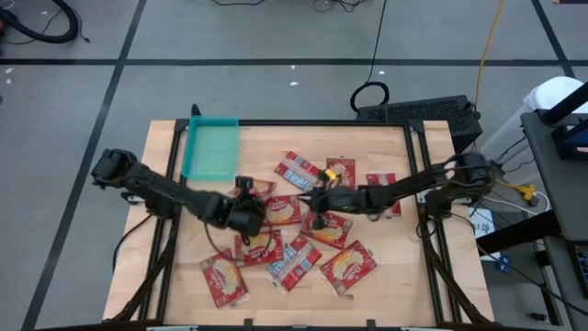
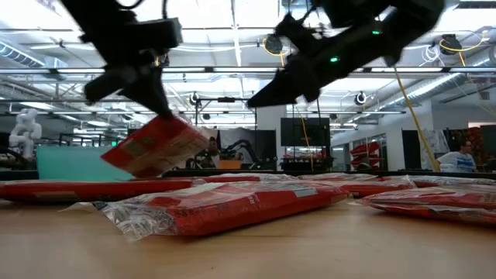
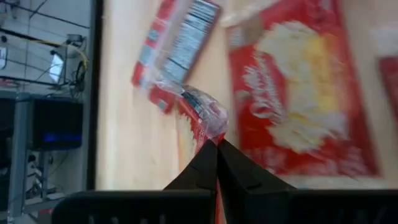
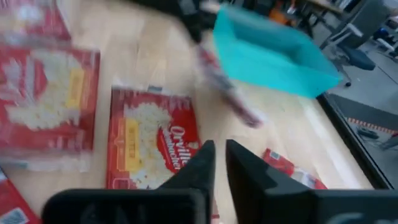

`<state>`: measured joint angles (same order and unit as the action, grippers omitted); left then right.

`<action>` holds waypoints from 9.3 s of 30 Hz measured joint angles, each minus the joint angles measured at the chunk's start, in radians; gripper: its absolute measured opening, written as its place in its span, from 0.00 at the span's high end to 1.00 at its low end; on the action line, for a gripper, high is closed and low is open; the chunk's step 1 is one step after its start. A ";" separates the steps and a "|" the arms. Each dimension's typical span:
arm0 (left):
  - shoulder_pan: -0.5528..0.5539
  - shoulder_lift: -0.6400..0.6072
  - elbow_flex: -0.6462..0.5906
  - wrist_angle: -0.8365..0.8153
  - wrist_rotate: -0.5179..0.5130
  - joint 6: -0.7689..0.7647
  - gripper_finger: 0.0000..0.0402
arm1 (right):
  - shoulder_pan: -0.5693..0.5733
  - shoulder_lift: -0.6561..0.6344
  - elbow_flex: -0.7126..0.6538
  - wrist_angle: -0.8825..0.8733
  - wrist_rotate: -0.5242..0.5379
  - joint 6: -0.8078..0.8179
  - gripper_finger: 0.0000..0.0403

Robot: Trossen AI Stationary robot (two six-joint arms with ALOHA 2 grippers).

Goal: Sort popcorn bags into baskets
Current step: Put the popcorn bag into the blue bin

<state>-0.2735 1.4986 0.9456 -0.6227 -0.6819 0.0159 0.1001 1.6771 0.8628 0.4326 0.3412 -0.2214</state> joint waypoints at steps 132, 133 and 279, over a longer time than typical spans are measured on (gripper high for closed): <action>1.074 -0.255 -0.308 0.227 0.180 0.912 0.94 | -0.157 -0.136 -0.356 0.505 0.049 -0.153 0.64; 1.078 -0.244 -0.308 0.232 0.180 0.921 0.92 | -0.157 -0.136 -0.356 0.505 0.049 -0.156 0.64; 0.435 -0.082 -0.216 0.710 0.462 0.077 0.98 | -0.264 0.099 -0.113 -0.081 -0.133 -0.103 0.41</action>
<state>0.1617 1.4163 0.7296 0.0875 -0.2200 0.0928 -0.1642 1.7763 0.7502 0.3511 0.2078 -0.3244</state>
